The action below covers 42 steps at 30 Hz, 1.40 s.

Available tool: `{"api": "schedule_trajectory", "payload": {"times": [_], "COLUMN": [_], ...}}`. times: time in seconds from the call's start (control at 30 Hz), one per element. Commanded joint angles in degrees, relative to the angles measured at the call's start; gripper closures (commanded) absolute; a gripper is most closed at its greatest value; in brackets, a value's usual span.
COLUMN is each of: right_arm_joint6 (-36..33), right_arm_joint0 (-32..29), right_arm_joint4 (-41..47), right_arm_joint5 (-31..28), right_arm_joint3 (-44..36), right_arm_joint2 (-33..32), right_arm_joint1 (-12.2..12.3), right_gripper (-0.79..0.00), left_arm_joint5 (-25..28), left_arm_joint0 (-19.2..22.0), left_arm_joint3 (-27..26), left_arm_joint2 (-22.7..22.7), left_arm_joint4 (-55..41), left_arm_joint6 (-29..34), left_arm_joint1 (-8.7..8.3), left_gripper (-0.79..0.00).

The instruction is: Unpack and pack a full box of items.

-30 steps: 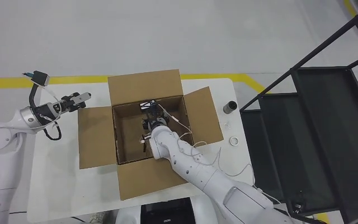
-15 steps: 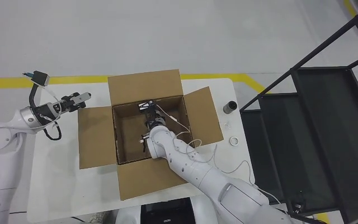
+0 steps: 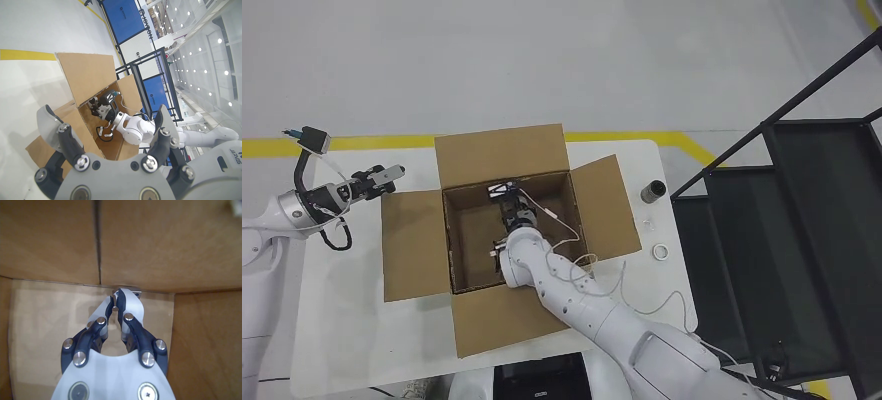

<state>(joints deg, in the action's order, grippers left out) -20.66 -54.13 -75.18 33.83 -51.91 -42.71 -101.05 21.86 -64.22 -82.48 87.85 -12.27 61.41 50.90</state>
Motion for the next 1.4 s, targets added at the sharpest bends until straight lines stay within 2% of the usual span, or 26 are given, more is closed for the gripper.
{"api": "schedule_trajectory", "payload": {"times": [0.0, 0.1, 0.53, 0.7, 0.8, 1.0, 1.1, 1.37], "right_arm_joint6": [-0.3, -1.2, -4.0, -1.6, 2.3, 7.8, 9.6, 9.6], "right_arm_joint0": [-1.3, -3.9, -23.2, -31.9, -38.1, -47.8, -50.1, -50.1], "right_arm_joint4": [-1.5, -3.5, -0.5, 3.4, 7.0, 13.7, 14.8, 14.8], "right_arm_joint5": [-0.1, -1.9, -31.8, -44.5, -50.9, -64.5, -67.0, -67.0], "right_arm_joint3": [-2.5, -7.7, -39.4, -50.6, -56.7, -62.1, -62.4, -62.4], "right_arm_joint2": [-0.3, -1.4, -16.2, -22.0, -25.5, -32.4, -34.1, -34.1], "right_arm_joint1": [0.4, 1.3, 8.1, 10.3, 11.4, 13.5, 14.1, 14.1], "right_gripper": [0.0, 0.0, 0.0, 0.0, 0.0, 0.0, 0.0, 0.0], "left_arm_joint5": [0.0, 0.0, 0.0, 0.0, 0.0, 0.0, 0.0, 0.0], "left_arm_joint0": [0.0, 0.0, 0.0, 0.0, 0.0, 0.0, 0.0, 0.0], "left_arm_joint3": [0.0, 0.0, 0.0, 0.0, 0.0, 0.0, 0.0, 0.0], "left_arm_joint2": [0.0, 0.0, 0.0, 0.0, 0.0, 0.0, 0.0, 0.0], "left_arm_joint4": [0.0, 0.0, 0.0, 0.0, 0.0, 0.0, 0.0, 0.0], "left_arm_joint6": [0.0, 0.0, 0.0, 0.0, 0.0, 0.0, 0.0, 0.0], "left_arm_joint1": [0.0, 0.0, 0.0, 0.0, 0.0, 0.0, 0.0, 0.0], "left_gripper": [-0.785, -0.785, -0.785, -0.785, -0.785, -0.785, -0.785, -0.785]}}
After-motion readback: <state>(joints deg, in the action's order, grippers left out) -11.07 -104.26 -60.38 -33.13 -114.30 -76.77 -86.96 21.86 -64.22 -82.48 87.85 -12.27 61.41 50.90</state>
